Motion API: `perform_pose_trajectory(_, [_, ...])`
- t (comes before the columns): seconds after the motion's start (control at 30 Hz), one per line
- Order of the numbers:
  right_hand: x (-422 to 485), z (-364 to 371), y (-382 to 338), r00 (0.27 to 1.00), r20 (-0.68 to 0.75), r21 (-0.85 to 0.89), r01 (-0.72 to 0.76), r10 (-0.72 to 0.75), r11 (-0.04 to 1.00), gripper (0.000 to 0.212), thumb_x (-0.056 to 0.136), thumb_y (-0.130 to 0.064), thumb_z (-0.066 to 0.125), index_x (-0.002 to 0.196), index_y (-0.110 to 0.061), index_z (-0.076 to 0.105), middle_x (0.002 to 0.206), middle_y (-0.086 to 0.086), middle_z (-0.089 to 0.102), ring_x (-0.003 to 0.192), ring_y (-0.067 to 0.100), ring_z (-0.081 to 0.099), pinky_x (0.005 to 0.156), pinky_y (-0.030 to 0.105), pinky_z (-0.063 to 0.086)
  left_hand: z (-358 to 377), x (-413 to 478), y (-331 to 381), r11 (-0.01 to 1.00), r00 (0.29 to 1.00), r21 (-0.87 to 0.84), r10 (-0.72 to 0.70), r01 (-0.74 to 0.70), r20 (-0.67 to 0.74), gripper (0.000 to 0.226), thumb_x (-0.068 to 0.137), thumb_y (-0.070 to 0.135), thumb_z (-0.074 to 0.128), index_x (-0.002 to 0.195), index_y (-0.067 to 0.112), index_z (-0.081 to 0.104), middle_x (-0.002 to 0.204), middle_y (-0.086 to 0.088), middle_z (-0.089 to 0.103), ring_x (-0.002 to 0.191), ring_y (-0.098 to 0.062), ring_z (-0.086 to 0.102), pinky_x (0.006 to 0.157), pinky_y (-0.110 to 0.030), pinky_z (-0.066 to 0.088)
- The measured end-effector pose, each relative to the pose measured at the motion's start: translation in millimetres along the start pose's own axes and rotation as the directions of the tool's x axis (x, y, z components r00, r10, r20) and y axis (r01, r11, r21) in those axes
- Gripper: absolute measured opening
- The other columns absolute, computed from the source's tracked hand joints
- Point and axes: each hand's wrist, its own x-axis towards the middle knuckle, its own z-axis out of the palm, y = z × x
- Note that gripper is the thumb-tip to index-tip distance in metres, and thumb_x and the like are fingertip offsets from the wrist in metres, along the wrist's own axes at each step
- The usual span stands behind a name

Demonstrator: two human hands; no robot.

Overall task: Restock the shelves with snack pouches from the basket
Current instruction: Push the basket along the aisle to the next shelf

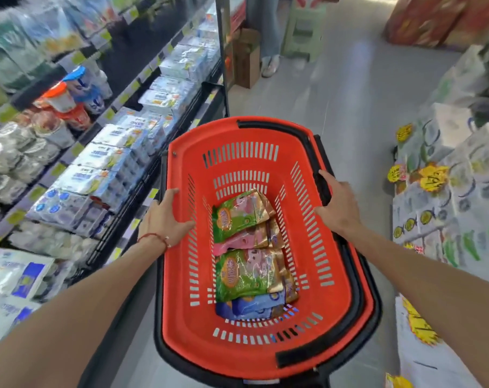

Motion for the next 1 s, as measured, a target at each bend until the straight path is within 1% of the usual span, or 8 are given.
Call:
perform_pose_trajectory(0.1, [79, -10, 0, 0.998, 0.045, -0.008, 0.038, -0.037, 0.999, 0.088, 0.084, -0.029, 0.080, 0.158, -0.031, 0.033, 0.133, 0.017, 0.049, 0.116, 0.035, 0.059, 0.098, 0.042, 0.047, 6, 52, 36, 0.998, 0.998, -0.003, -0.056, 0.055, -0.024, 0.086, 0.069, 0.044, 0.077, 0.140, 0.041, 0.030, 0.109, -0.011, 0.051, 0.065, -0.015, 0.049, 0.056, -0.026, 0.037])
perform_pose_trajectory(0.23, [171, -22, -1, 0.994, 0.080, -0.011, 0.070, -0.069, 0.997, 0.092, 0.080, -0.037, 0.084, 0.156, -0.035, 0.033, 0.133, 0.013, 0.048, 0.114, 0.032, 0.061, 0.099, 0.043, 0.048, 15, 113, 76, 0.995, 0.992, -0.014, -0.104, 0.104, -0.066, 0.087, 0.069, 0.042, 0.076, 0.142, 0.040, 0.029, 0.113, -0.013, 0.050, 0.060, -0.010, 0.047, 0.049, -0.024, 0.032])
perform_pose_trajectory(0.33, [250, -22, -12, 0.985, 0.129, -0.037, 0.122, -0.116, 0.992, 0.092, 0.079, -0.040, 0.083, 0.155, -0.037, 0.033, 0.130, 0.012, 0.049, 0.110, 0.032, 0.061, 0.096, 0.044, 0.049, 25, 160, 96, 0.983, 0.980, -0.024, -0.183, 0.182, -0.073, 0.088, 0.069, 0.044, 0.075, 0.143, 0.042, 0.027, 0.114, -0.013, 0.049, 0.062, -0.013, 0.048, 0.053, -0.027, 0.035])
perform_pose_trajectory(0.5, [379, 3, -37, 0.955, 0.202, -0.087, 0.238, -0.216, 0.967, 0.092, 0.079, -0.040, 0.082, 0.156, -0.035, 0.032, 0.134, 0.015, 0.052, 0.120, 0.033, 0.057, 0.096, 0.044, 0.049, 42, 251, 107, 0.957, 0.954, -0.083, -0.285, 0.278, -0.094, 0.090, 0.069, 0.044, 0.075, 0.144, 0.042, 0.027, 0.112, -0.012, 0.049, 0.071, -0.020, 0.049, 0.062, -0.031, 0.041])
perform_pose_trajectory(0.6, [449, 27, -53, 0.940, 0.239, -0.115, 0.278, -0.245, 0.954, 0.091, 0.080, -0.036, 0.081, 0.156, -0.035, 0.032, 0.136, 0.014, 0.052, 0.120, 0.033, 0.057, 0.095, 0.042, 0.047, 57, 307, 109, 0.933, 0.933, -0.122, -0.350, 0.338, -0.087, 0.092, 0.067, 0.046, 0.075, 0.143, 0.045, 0.024, 0.113, -0.011, 0.049, 0.076, -0.025, 0.054, 0.065, -0.033, 0.046])
perform_pose_trajectory(0.8, [550, 69, -76, 0.892, 0.323, -0.134, 0.373, -0.316, 0.918, 0.085, 0.084, -0.033, 0.078, 0.154, -0.039, 0.031, 0.137, 0.012, 0.049, 0.112, 0.033, 0.060, 0.081, 0.035, 0.041, 77, 366, 118, 0.865, 0.869, -0.177, -0.489, 0.470, -0.077, 0.092, 0.069, 0.045, 0.075, 0.142, 0.047, 0.020, 0.107, -0.012, 0.049, 0.076, -0.031, 0.059, 0.066, -0.036, 0.049])
perform_pose_trajectory(0.87, [575, 83, -82, 0.871, 0.352, -0.137, 0.409, -0.342, 0.902, 0.084, 0.085, -0.032, 0.077, 0.154, -0.041, 0.031, 0.137, 0.011, 0.048, 0.110, 0.033, 0.061, 0.083, 0.036, 0.044, 80, 379, 120, 0.838, 0.843, -0.184, -0.533, 0.514, -0.074, 0.090, 0.070, 0.043, 0.074, 0.142, 0.047, 0.019, 0.106, -0.011, 0.048, 0.075, -0.030, 0.057, 0.066, -0.036, 0.048])
perform_pose_trajectory(1.0, [623, 113, -87, 0.824, 0.422, -0.113, 0.461, -0.377, 0.880, 0.083, 0.084, -0.028, 0.075, 0.154, -0.039, 0.032, 0.139, 0.012, 0.047, 0.114, 0.032, 0.060, 0.087, 0.038, 0.046, 94, 402, 129, 0.772, 0.774, -0.179, -0.629, 0.610, -0.074, 0.091, 0.072, 0.040, 0.074, 0.144, 0.047, 0.019, 0.112, -0.011, 0.046, 0.086, -0.036, 0.060, 0.073, -0.042, 0.050])
